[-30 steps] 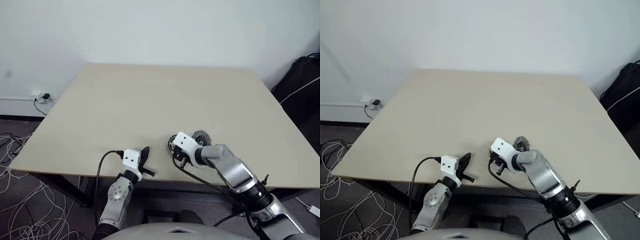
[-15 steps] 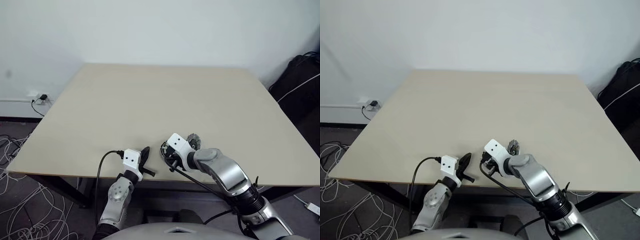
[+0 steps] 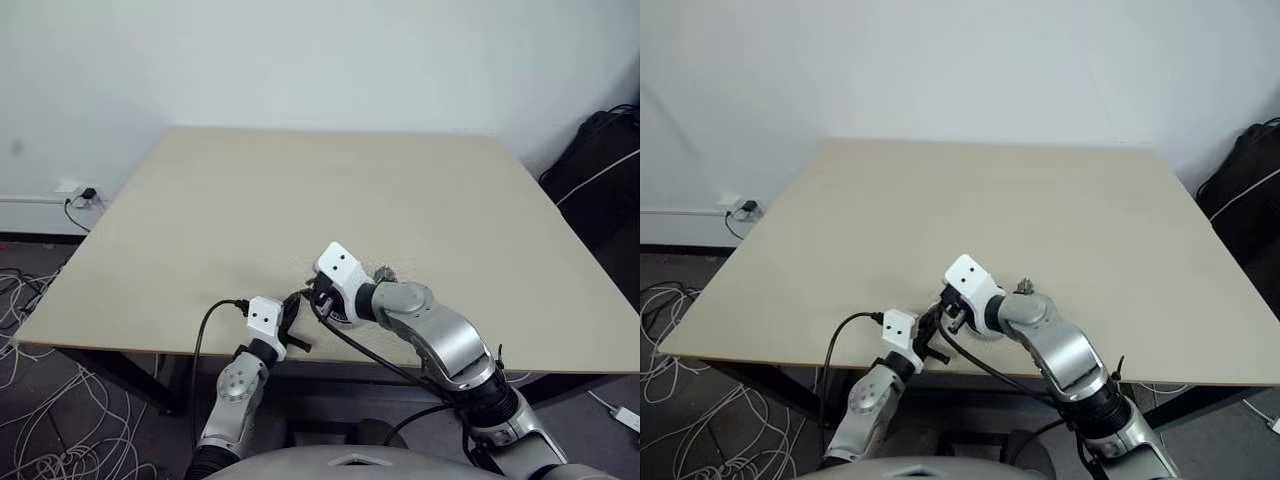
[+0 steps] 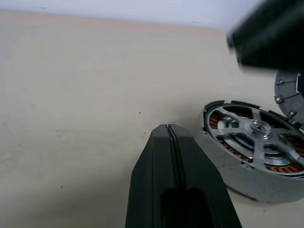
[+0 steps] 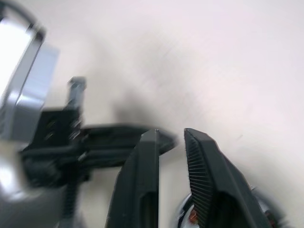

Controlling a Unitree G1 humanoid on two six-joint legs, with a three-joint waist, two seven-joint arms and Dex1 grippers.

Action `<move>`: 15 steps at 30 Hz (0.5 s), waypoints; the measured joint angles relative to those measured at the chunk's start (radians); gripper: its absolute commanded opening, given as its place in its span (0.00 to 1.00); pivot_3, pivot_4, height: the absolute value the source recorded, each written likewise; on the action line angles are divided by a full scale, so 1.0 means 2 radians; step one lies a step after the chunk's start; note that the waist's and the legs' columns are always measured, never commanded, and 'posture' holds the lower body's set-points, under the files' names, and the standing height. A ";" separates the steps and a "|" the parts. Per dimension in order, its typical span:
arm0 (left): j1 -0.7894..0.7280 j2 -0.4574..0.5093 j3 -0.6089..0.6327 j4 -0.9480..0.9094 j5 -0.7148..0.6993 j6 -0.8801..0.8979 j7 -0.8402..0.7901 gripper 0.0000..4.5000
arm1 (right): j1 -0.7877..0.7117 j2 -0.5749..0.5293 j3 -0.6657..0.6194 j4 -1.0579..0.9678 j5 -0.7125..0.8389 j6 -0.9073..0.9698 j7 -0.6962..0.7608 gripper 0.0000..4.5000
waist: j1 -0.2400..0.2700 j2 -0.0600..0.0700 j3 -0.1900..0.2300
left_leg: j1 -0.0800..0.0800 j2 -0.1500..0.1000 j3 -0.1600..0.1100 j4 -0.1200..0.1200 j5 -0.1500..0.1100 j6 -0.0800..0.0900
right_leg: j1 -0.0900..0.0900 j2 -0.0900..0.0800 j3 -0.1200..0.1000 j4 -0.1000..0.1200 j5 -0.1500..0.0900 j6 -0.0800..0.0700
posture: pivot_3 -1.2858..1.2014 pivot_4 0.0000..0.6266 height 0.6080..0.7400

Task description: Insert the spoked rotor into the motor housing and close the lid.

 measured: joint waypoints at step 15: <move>0.006 0.002 -0.001 -0.001 0.000 0.004 -0.007 0.00 | 0.081 -0.050 -0.129 -0.019 -0.139 -0.099 -0.182 0.00 | 0.004 0.000 -0.001 | 0.000 0.000 0.000 -0.001 0.000 0.000 | 0.000 0.000 0.000 0.000 0.000 0.000 | 0.52 0.00 1.00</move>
